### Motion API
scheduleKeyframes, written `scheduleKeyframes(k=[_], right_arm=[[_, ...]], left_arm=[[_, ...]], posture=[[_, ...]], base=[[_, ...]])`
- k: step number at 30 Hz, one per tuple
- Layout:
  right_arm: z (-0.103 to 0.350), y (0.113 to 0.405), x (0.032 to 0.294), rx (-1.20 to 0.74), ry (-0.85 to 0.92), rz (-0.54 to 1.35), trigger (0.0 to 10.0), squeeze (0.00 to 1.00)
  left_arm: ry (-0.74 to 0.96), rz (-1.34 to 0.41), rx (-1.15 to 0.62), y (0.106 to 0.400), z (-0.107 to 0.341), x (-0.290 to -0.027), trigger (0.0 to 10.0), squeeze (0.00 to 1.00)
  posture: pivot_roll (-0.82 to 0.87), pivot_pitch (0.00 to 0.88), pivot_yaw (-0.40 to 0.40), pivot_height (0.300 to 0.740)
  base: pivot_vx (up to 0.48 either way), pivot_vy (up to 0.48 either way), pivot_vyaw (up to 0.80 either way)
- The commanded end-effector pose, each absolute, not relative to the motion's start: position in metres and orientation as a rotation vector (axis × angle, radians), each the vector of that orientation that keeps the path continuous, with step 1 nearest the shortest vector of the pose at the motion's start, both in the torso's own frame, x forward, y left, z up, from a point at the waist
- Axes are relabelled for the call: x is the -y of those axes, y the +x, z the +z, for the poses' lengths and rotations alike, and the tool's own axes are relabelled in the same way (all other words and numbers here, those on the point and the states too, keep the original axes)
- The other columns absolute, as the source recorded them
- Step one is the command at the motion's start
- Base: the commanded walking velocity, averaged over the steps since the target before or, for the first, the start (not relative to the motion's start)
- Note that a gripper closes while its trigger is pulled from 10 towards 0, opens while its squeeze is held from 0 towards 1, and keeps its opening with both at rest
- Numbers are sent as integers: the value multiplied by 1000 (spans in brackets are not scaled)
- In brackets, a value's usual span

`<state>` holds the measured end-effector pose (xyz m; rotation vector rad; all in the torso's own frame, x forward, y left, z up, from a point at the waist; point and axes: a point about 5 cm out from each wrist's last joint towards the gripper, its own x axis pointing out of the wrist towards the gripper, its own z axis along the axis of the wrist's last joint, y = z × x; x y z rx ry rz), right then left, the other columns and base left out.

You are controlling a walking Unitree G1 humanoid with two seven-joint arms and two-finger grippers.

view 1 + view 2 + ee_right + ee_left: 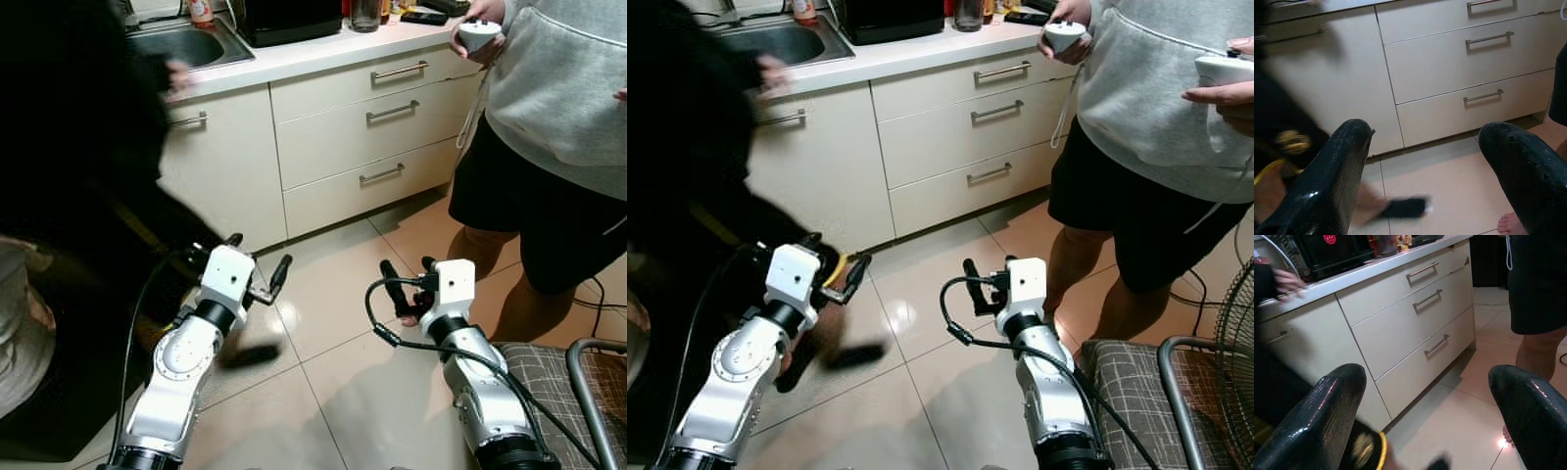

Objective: Clothes washing

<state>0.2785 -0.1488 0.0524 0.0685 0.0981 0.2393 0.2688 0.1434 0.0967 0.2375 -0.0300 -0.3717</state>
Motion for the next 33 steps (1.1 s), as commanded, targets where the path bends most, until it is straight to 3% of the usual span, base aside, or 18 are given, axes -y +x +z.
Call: scheduleKeyframes(k=[1, 27, 28, 33], right_arm=[[55, 281, 147, -94, 65, 248, 10000, 0], [55, 278, 133, -88, 108, 330, 10000, 0], [53, 279, 131, -108, 84, 332, 10000, 98], [52, 280, 132, -115, 75, 331, 10000, 137]], left_arm=[[262, -387, 37, 271, 98, -142, 10000, 0], [283, -413, 57, 273, 102, -129, 10000, 0], [298, -380, 35, 276, 99, -132, 10000, 0], [293, -357, 14, 277, 97, -133, 10000, 0]], posture=[[-120, 0, 52, 740], [-123, 0, 59, 740], [-122, 0, 57, 740], [-121, 0, 55, 740]], base=[[0, 0, 0], [442, 0, 48], [0, 0, 494], [0, 0, 484]])
